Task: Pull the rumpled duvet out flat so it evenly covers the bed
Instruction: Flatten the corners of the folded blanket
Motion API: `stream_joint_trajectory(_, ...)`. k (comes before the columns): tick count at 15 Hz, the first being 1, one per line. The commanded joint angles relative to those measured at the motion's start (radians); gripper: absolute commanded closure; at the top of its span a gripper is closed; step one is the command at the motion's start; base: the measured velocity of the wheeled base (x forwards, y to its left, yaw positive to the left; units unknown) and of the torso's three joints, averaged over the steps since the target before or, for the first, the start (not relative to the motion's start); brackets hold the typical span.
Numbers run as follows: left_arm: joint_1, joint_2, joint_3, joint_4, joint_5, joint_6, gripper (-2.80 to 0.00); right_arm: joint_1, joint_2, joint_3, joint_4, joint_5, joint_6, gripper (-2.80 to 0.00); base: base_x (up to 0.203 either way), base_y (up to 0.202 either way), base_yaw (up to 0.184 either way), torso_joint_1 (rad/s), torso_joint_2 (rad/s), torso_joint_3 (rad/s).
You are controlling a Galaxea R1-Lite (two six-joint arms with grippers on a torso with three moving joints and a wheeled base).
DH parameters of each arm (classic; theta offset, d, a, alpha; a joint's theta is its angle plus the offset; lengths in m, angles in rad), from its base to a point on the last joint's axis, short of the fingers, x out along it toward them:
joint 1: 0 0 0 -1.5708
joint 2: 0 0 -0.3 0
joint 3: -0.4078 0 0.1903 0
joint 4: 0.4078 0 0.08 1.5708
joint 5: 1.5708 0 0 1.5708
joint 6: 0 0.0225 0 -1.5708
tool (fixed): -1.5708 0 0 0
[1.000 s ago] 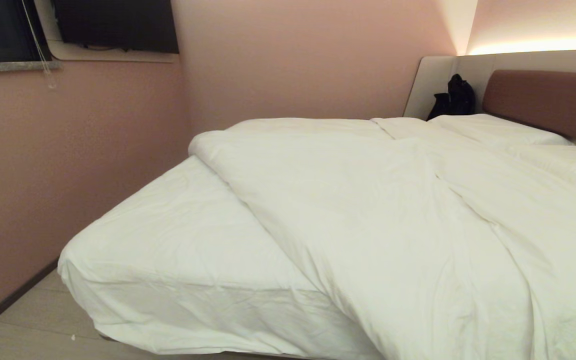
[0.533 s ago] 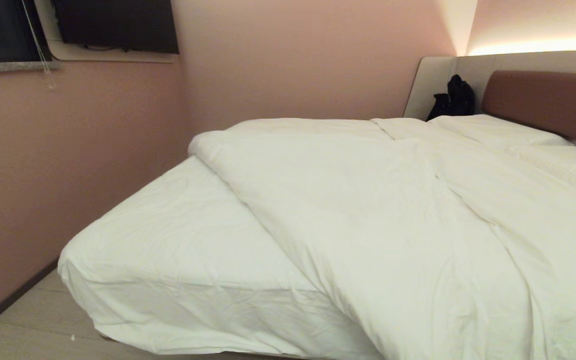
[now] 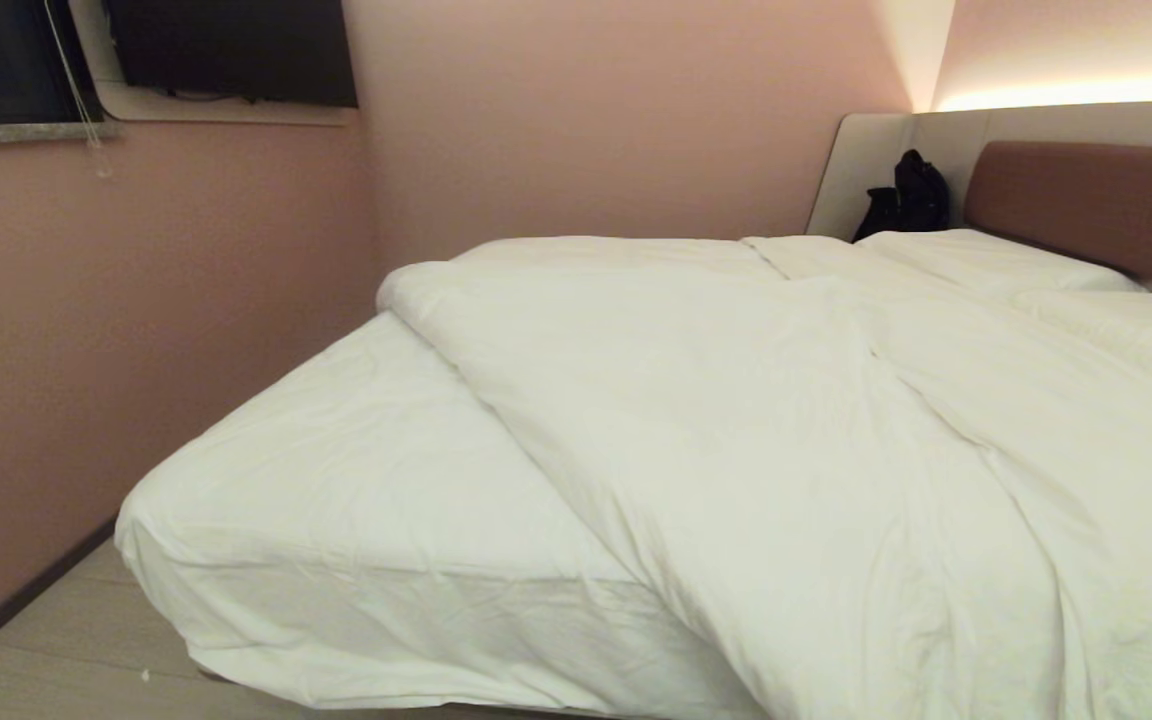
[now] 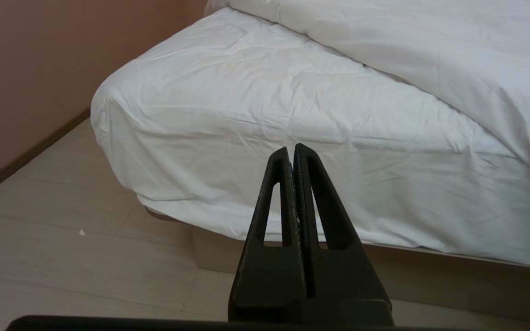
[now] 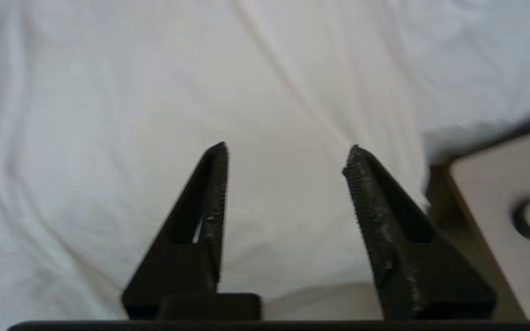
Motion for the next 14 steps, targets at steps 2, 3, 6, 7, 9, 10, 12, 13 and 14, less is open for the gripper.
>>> stream_joint_trajectory(2, 0.000, 0.000, 0.000, 0.000, 0.000, -0.001, 0.00, 0.139, -0.004, -0.014, 0.002, -0.207, 0.271, 0.00, 0.000, 0.000, 0.000, 0.000, 0.00, 0.000)
stream_joint_trajectory(3, 0.000, 0.000, 0.000, 0.000, 0.000, -0.001, 0.00, 0.147, 0.007, 0.001, 0.004, -0.218, 0.286, 0.00, 0.000, 0.000, 0.000, 0.000, 0.00, 0.000)
stream_joint_trajectory(6, 0.000, 0.000, 0.000, 0.000, 0.000, -0.001, 0.00, 0.168, 0.022, 0.037, 0.000, -0.217, 0.286, 0.00, 0.000, 0.000, 0.000, 0.000, 0.00, 0.000)
stream_joint_trajectory(7, 0.000, 0.000, 0.000, 0.000, 0.000, -0.001, 0.00, 0.196, 0.024, 0.046, 0.005, -0.216, 0.294, 0.00, 0.000, 0.000, 0.000, 0.000, 0.00, 0.000)
stream_joint_trajectory(9, 0.000, 0.000, 0.000, 0.000, 0.000, -0.001, 0.00, 0.255, 0.002, 0.087, 0.006, -0.216, 0.304, 0.00, 0.000, 0.000, 0.000, 0.000, 0.00, 0.000)
stream_joint_trajectory(10, 0.000, 0.000, 0.000, 0.000, 0.000, -0.001, 0.00, 0.295, -0.012, 0.106, 0.006, -0.217, 0.320, 0.00, 0.000, 0.000, 0.000, 0.000, 0.00, 0.000)
stream_joint_trajectory(12, 0.000, 0.000, 0.000, 0.000, 0.000, -0.001, 0.00, 0.355, -0.026, 0.122, 0.005, -0.220, 0.375, 0.00, 0.000, 0.000, 0.000, 0.000, 0.00, 0.000)
stream_joint_trajectory(13, 0.000, 0.000, 0.000, 0.000, 0.000, -0.001, 0.00, 0.402, -0.025, 0.122, 0.003, -0.222, 0.416, 0.00, 0.000, 0.000, 0.000, 0.000, 0.00, 0.000)
stream_joint_trajectory(14, 0.000, 0.000, 0.000, 0.000, 0.000, -0.001, 0.00, 0.456, -0.021, 0.121, 0.001, -0.224, 0.465, 0.00, 0.000, 0.000, 0.000, 0.000, 0.00, 0.000)
